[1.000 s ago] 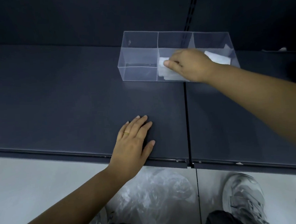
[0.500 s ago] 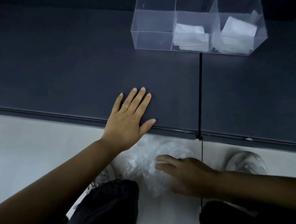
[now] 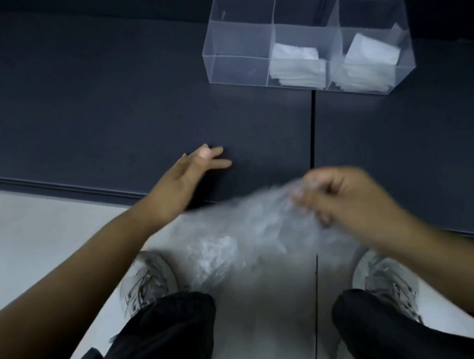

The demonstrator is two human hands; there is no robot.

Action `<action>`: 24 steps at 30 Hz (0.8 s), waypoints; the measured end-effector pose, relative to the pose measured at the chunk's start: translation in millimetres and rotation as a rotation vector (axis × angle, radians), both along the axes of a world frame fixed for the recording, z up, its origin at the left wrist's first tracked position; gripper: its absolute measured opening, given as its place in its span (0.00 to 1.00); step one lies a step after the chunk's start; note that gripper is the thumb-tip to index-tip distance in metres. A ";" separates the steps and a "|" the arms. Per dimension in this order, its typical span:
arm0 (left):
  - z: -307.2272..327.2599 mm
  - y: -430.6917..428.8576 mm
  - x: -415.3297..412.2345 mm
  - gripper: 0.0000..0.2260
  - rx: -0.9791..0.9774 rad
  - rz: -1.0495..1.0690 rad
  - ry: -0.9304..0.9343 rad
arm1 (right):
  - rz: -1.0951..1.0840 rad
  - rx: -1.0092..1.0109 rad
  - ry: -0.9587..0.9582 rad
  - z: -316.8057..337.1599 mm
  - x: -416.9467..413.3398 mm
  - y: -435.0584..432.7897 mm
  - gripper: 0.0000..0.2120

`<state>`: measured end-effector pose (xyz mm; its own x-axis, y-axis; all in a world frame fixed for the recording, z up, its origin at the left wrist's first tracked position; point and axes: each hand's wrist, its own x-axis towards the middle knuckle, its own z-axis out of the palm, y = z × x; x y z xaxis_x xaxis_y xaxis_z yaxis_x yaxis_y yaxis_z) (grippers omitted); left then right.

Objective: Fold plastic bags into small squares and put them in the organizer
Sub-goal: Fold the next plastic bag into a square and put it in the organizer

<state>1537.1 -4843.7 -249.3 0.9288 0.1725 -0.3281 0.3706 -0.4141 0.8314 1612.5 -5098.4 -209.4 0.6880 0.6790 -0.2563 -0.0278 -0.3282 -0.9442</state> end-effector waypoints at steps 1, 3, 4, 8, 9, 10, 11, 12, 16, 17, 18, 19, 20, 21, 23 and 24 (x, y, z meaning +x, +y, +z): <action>7.3 3.5 2.2 0.27 -0.109 0.102 0.022 | -0.099 0.023 0.092 7.7 15.7 -3.0 0.11; 16.5 6.9 8.9 0.31 -0.222 0.147 0.009 | -0.262 -0.037 0.228 10.8 43.8 -8.5 0.14; 18.6 6.3 12.9 0.33 -0.271 0.126 0.004 | -0.309 -0.097 0.287 7.4 54.4 -11.1 0.13; 20.5 -10.4 29.9 0.31 -0.294 0.152 0.021 | -0.298 -0.307 0.336 -10.3 80.7 -27.3 0.06; 20.7 -16.8 33.4 0.30 -0.286 0.153 0.014 | -0.315 -0.343 0.300 -11.7 86.8 -33.3 0.09; 20.9 -23.6 36.6 0.29 -0.282 0.156 0.006 | -0.358 -0.380 0.218 -12.8 93.2 -40.1 0.14; 19.7 -30.2 38.9 0.27 -0.273 0.156 0.000 | -0.419 -0.421 0.080 -12.3 98.5 -46.5 0.17; 19.8 -37.2 40.3 0.26 -0.252 0.156 -0.001 | -0.493 -0.438 -0.092 -9.4 101.2 -49.7 0.18; 15.2 -58.6 36.5 0.27 -0.086 0.075 -0.029 | -0.337 -0.193 -0.669 12.6 73.2 -26.4 0.14; 12.5 -61.6 32.3 0.27 -0.041 0.048 -0.063 | -0.153 -0.175 -0.795 12.6 60.0 -17.9 0.17; 9.5 -63.2 26.6 0.25 -0.012 0.036 -0.099 | 0.058 -0.194 -0.913 8.1 47.4 -10.2 0.21; 6.7 -63.7 19.4 0.23 0.014 0.033 -0.130 | 0.265 -0.259 -0.995 0.5 36.6 -4.2 0.26; 3.7 -63.5 12.7 0.19 0.035 0.029 -0.164 | 0.421 -0.349 -1.042 -7.1 30.8 -0.6 0.30; 1.5 -63.3 7.3 0.14 0.082 0.005 -0.198 | 0.504 -0.422 -1.062 -13.6 29.1 1.4 0.33; -0.7 -63.1 -0.5 0.12 0.163 -0.091 -0.229 | 0.475 -0.417 -1.094 -22.2 31.4 3.2 0.24; -0.1 -63.6 -2.2 0.19 0.167 -0.145 -0.219 | 0.410 -0.361 -1.114 -22.8 32.4 4.7 0.15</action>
<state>1534.9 -4907.3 -249.4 0.9931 0.0681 -0.0956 0.1174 -0.5871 0.8009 1644.9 -5093.7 -232.2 0.4047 0.9072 0.1146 0.8972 -0.3697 -0.2416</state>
